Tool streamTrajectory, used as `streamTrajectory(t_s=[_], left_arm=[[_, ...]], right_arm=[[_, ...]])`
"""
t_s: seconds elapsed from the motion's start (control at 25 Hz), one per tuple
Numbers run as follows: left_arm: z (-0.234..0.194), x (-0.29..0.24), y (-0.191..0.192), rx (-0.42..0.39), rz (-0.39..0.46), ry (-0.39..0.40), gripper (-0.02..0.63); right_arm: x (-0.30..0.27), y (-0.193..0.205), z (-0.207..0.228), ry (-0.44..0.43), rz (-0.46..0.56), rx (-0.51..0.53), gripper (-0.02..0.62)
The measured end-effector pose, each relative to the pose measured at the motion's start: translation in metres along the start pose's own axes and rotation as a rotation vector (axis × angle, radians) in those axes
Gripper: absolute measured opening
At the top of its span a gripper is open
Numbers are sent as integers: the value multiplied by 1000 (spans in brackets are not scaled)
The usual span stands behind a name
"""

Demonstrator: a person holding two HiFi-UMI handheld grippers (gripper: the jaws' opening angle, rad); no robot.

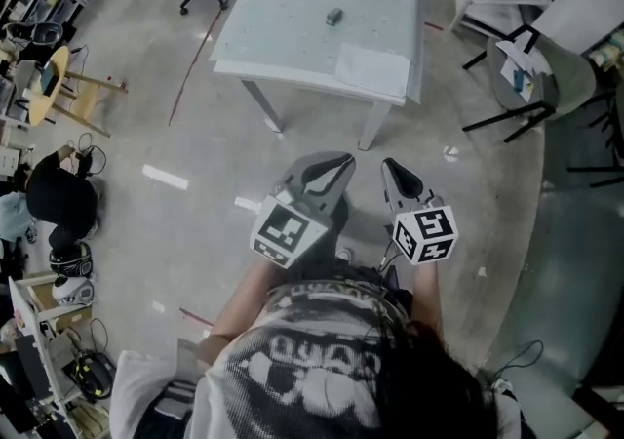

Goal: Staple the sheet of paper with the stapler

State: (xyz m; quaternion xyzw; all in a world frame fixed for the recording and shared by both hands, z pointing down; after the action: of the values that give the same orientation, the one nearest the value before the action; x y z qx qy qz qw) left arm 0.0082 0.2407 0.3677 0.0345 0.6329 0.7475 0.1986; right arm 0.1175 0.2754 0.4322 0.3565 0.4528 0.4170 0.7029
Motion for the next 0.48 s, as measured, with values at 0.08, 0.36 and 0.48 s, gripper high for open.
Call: streamTrajectory(t_s=[0.08,0.36,0.48], left_arm=[[-23,-18,-1,-2,2,16,9],[-103,-80,2,13,19,57,9],[-129,-102,6,19,20,83,9]], right_arm=[[-22,-8,17,28,-25,-1,17],[-91,-31,76,120,-102,-44,38],[-116,-37,102,160,-128,-73,46]])
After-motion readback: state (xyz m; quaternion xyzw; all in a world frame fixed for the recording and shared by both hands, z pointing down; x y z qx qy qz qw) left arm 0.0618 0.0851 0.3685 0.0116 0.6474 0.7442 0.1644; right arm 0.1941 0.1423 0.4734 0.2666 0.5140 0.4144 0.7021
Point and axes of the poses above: the fingertips, and each gripper's own axes: x backward along the fingers, z to its right, y out of its underside, the point moved 4 cm from there along x, backward along the fingers, and after that the axes turned 10 degrees about -x, right-handed, at the moved point
